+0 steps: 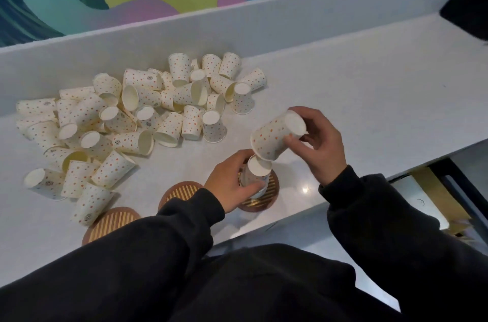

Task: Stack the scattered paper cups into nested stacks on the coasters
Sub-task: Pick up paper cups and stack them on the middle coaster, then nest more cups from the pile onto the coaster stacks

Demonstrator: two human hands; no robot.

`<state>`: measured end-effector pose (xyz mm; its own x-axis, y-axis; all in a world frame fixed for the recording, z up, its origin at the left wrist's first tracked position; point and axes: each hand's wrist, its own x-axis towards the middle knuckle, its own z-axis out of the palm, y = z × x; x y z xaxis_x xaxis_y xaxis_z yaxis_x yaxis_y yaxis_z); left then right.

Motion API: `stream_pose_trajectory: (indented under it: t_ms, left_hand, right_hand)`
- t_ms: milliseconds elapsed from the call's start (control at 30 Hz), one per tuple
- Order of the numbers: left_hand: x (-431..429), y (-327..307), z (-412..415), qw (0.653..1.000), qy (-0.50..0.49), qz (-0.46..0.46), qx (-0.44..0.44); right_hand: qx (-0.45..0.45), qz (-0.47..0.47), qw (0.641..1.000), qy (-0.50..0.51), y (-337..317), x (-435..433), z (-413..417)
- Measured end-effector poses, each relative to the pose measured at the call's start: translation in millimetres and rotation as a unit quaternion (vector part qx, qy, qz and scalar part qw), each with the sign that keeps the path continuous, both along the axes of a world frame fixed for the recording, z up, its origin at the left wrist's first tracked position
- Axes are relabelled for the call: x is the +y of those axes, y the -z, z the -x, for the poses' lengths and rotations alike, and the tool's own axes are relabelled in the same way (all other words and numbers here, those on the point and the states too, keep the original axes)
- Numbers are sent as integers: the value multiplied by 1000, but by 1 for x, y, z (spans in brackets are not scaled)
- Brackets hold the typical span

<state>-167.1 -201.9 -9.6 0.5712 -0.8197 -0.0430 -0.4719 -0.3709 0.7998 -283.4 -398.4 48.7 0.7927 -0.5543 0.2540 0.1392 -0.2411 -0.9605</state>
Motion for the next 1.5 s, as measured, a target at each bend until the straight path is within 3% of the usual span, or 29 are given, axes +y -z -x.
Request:
stream_pose_trajectory:
  t_ms: [233, 667, 1200, 1300, 1400, 1500]
  left_hand:
    - [6, 19, -2, 999, -19, -25, 13]
    - [12, 43, -12, 997, -18, -69, 31]
    - [14, 48, -26, 993, 6, -106, 49]
    - [15, 40, -34, 992, 12, -115, 43]
    - [21, 25, -59, 993, -43, -111, 27]
    - [28, 13, -91, 988, -122, -84, -45]
  right_hand:
    - [62, 99, 991, -70, 16, 17, 0]
    - [175, 175, 959, -139, 61, 23, 0]
    - [187, 152, 952, -187, 68, 12, -11]
    - [181, 75, 957, -216, 64, 3, -17]
    - [155, 11, 976, -151, 53, -7, -40]
    - [199, 57, 972, -108, 43, -15, -81]
